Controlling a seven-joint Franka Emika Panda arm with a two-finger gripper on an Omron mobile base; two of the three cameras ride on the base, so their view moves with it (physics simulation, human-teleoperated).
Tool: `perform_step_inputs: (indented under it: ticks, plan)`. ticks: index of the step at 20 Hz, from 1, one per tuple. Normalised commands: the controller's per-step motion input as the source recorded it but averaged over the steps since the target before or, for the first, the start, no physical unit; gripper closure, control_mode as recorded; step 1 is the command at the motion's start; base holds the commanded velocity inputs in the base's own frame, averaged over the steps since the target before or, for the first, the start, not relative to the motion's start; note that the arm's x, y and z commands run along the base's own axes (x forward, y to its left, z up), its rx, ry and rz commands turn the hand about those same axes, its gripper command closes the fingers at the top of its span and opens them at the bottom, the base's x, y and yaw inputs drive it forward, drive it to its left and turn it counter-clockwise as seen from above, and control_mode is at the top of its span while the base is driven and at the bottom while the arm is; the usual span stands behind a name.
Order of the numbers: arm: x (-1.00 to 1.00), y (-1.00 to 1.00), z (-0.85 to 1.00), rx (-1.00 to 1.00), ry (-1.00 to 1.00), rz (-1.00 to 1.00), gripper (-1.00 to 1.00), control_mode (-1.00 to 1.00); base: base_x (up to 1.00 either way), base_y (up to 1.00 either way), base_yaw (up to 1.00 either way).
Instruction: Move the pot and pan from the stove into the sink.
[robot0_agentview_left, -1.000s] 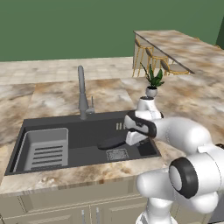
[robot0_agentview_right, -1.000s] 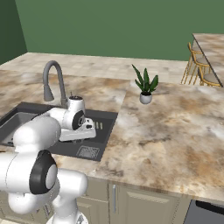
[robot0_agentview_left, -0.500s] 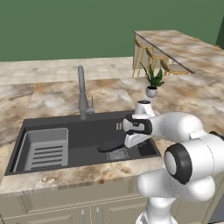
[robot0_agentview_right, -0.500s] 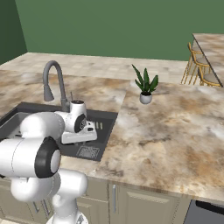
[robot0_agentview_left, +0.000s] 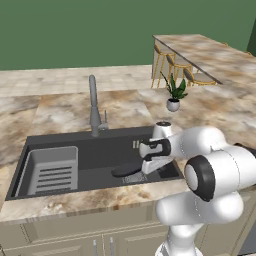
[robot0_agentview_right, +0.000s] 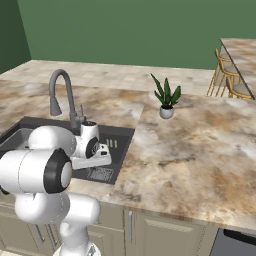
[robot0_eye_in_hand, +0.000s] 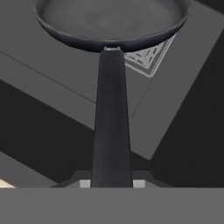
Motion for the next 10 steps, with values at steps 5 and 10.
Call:
perform_step_inputs:
  ticks: [5, 10]
  plan:
    - [0.14, 0.00, -0.23, 0.00, -0.05, 0.00, 1.00, -1.00, 0.00, 0.00, 0.00]
    - [0.21, 0.00, 0.04, 0.01, -0.03, 0.00, -1.00, -1.00, 0.00, 0.00, 0.00]
